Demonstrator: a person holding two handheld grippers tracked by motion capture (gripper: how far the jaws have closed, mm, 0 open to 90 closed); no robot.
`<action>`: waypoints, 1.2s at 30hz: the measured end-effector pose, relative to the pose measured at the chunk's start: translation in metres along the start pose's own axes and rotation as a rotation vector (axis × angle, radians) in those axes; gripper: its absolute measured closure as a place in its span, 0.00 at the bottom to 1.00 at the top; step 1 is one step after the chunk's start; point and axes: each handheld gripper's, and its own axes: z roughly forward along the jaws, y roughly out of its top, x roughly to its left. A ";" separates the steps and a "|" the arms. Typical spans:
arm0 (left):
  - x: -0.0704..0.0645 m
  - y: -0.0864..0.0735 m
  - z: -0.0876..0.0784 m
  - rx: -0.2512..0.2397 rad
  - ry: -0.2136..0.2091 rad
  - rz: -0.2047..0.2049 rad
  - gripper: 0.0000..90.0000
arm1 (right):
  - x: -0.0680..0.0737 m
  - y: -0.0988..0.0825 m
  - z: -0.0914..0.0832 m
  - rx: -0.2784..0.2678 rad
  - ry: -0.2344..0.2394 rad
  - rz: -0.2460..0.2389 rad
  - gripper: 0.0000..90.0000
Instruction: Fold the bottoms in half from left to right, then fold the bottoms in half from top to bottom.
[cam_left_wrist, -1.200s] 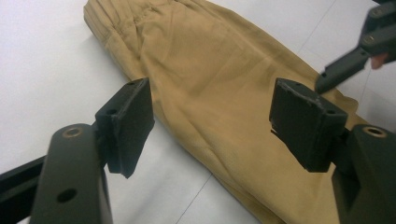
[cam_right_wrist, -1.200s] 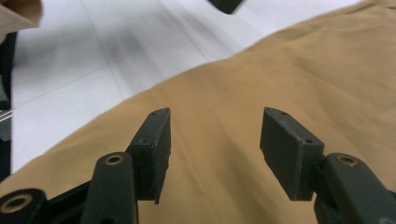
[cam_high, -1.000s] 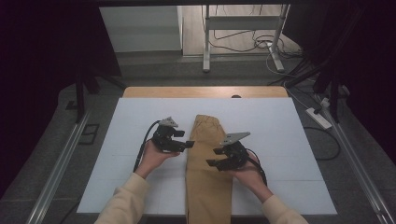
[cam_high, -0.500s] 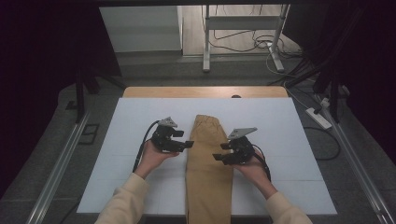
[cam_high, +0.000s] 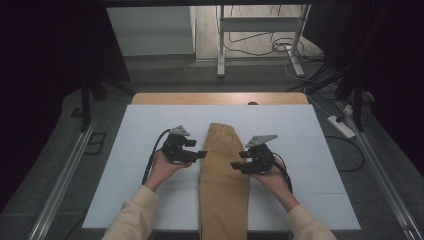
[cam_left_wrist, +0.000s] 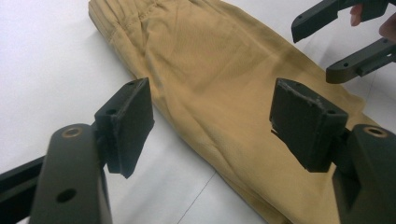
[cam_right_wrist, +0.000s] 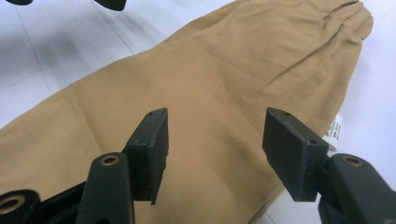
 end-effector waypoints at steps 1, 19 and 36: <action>0.000 0.000 0.000 -0.001 0.001 0.002 0.33 | 0.000 0.000 0.000 0.000 -0.002 0.002 0.46; 0.010 0.002 0.016 0.009 -0.003 -0.022 0.33 | -0.016 0.000 0.008 0.022 -0.016 0.037 0.45; 0.034 0.023 0.044 0.039 0.013 -0.066 0.33 | -0.056 0.013 0.032 0.030 -0.065 0.120 0.45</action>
